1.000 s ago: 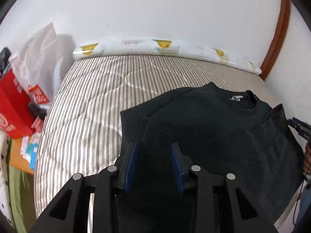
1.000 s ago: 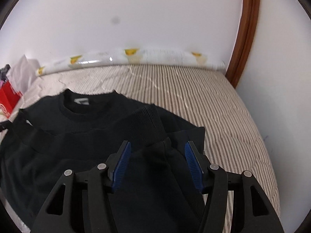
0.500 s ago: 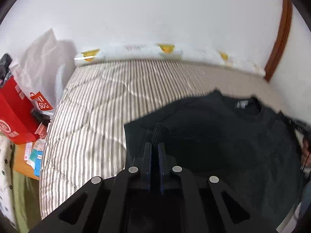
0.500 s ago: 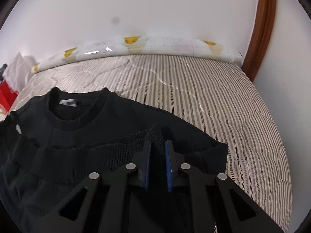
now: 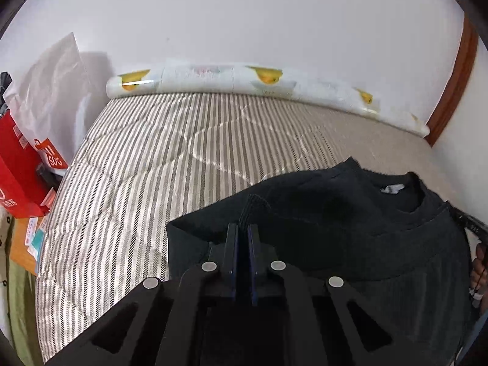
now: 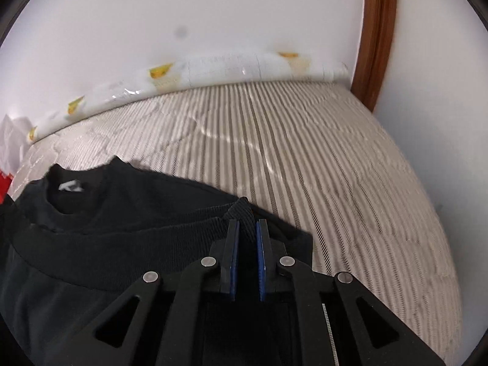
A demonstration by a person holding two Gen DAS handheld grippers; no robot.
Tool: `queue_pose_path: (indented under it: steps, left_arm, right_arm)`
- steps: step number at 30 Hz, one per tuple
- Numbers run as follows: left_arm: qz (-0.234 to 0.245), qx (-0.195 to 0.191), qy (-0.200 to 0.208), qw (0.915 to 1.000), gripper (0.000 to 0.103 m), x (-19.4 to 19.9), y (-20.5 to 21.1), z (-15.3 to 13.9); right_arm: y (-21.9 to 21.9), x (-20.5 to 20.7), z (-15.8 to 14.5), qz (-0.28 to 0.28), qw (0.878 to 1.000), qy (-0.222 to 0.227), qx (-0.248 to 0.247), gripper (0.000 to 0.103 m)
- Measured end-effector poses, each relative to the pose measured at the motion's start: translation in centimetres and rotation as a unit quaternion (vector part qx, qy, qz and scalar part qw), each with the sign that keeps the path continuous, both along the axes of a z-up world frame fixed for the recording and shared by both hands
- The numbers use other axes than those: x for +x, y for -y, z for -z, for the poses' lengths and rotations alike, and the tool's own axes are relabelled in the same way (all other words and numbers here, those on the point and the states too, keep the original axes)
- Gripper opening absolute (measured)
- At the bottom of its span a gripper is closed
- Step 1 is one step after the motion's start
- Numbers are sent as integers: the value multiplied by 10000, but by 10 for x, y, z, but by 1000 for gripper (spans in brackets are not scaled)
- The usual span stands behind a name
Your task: Fold small clothes
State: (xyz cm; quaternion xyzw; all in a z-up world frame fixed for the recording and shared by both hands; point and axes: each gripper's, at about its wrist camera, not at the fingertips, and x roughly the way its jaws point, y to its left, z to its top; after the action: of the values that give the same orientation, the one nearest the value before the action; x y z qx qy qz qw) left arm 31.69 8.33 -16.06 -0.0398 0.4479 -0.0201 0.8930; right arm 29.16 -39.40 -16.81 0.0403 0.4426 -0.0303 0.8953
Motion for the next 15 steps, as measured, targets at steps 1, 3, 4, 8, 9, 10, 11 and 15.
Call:
queue_pose_path:
  steps: [1,3,4,8,9,10,11,15]
  left_arm:
    - [-6,-9,-27,10000,6,0,0,1]
    - [5,4,-58,10000,7,-1,1,1]
    - [13,31,-68,10000,10,-2,2,0]
    - [25,75,-68,9999,17,-8,2,-6]
    - [25,59,-74,10000,19,-10,2,-7]
    - [30,8,-62,10000,22,-14,1,-9]
    - [43,-43,-46,10000,24,-17,1,-11]
    - [128,-118,12,9998,30,-34,3,-18]
  right_arm:
    - [-1,0,-2,-2,10000,-2,-13,11]
    - [-3,-1,-2,-33,9999,-66,-128,14]
    - [-5,-3,-4,-31,9996,-153,-243,19]
    - [-17,-20,-26,131,9986,-73,-514,26]
    - [-23,-27,-32,121,9982,-28,-581,27]
    - [-31,-33,-38,45,9984,37,-570,27]
    - [-42,-39,-43,-73,9987,78,-508,28]
    - [-100,-51,-48,-593,9976,2,-349,31]
